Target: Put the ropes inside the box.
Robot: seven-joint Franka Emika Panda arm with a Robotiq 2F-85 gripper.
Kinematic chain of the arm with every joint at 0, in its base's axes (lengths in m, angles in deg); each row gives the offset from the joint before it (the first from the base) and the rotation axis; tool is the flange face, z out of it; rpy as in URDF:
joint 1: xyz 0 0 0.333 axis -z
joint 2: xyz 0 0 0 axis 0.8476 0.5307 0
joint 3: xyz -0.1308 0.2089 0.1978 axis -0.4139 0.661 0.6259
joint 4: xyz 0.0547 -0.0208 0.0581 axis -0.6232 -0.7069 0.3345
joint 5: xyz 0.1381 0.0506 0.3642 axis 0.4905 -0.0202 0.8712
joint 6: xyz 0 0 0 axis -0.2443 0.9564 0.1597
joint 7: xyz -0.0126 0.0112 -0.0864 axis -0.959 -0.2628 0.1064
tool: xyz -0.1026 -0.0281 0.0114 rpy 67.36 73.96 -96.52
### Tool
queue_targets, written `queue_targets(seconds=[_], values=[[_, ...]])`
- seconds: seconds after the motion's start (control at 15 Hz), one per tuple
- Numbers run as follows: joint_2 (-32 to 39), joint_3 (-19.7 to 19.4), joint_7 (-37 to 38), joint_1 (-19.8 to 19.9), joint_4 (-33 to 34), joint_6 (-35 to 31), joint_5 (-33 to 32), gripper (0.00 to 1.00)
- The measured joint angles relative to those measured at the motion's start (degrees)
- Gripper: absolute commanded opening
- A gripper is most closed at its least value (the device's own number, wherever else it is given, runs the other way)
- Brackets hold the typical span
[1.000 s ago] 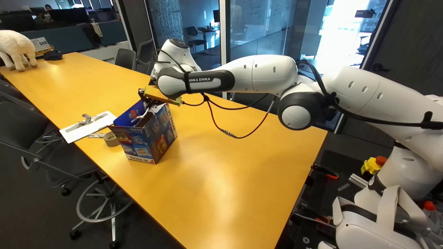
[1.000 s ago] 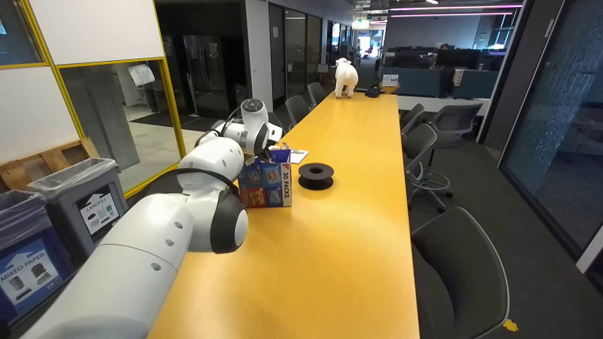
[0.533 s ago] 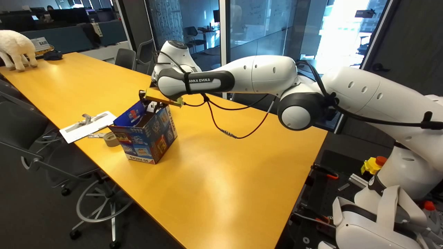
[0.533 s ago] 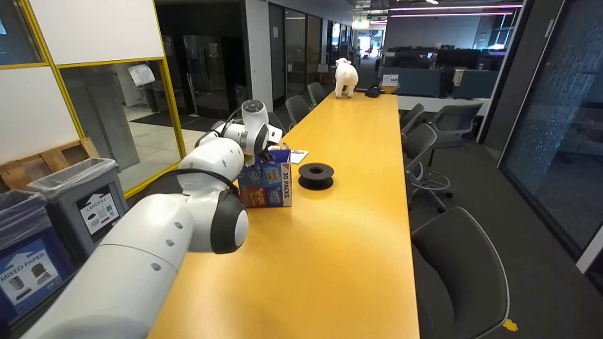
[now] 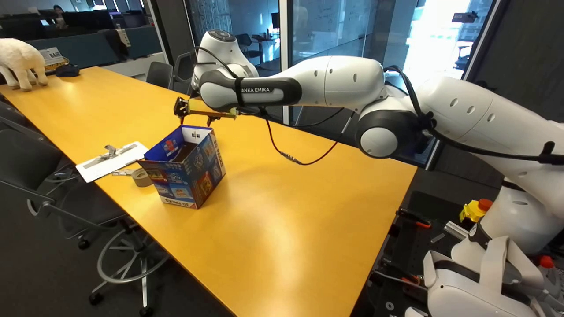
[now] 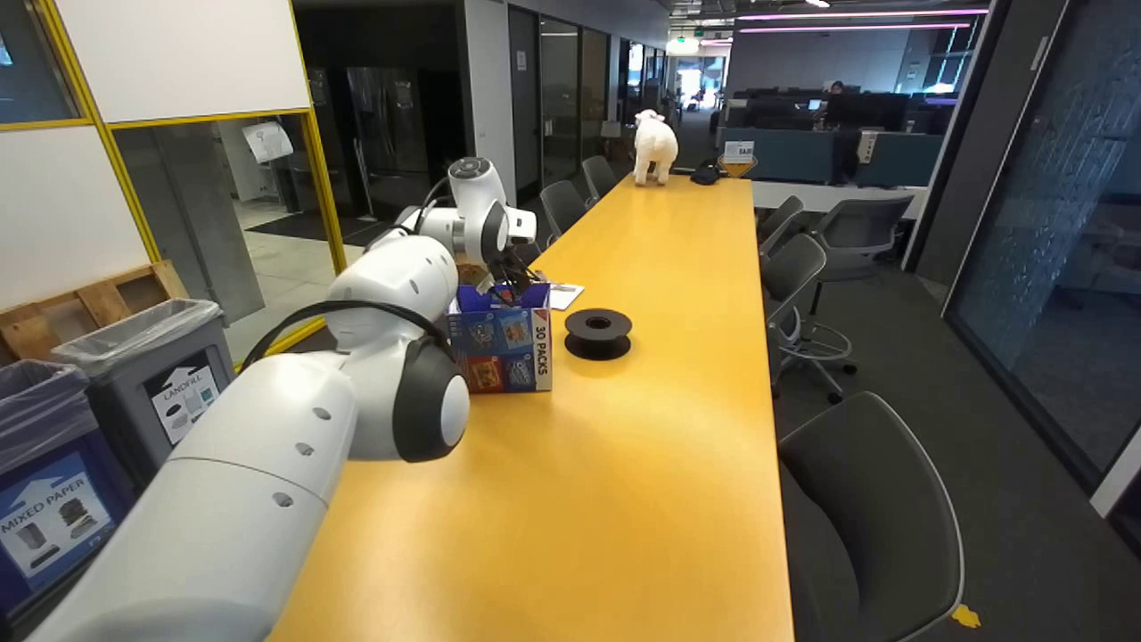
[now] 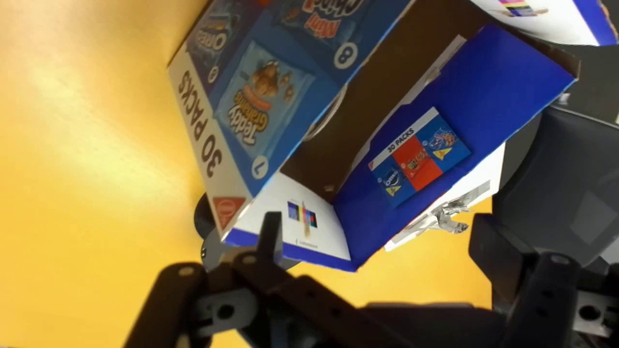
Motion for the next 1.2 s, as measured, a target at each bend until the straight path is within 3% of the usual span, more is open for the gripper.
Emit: queue_targets(seconds=[0.4, 0.87, 1.2], values=[[-4.4, -1.1, -9.9, 0.7, -0.3, 21.1, -1.4, 1.00], [-7.3, -0.6, -26.2, 4.8, -0.4, 45.2, -1.4, 1.00], [-7.9, -1.0, -30.4, 6.0, -0.3, 52.2, -2.2, 1.00]])
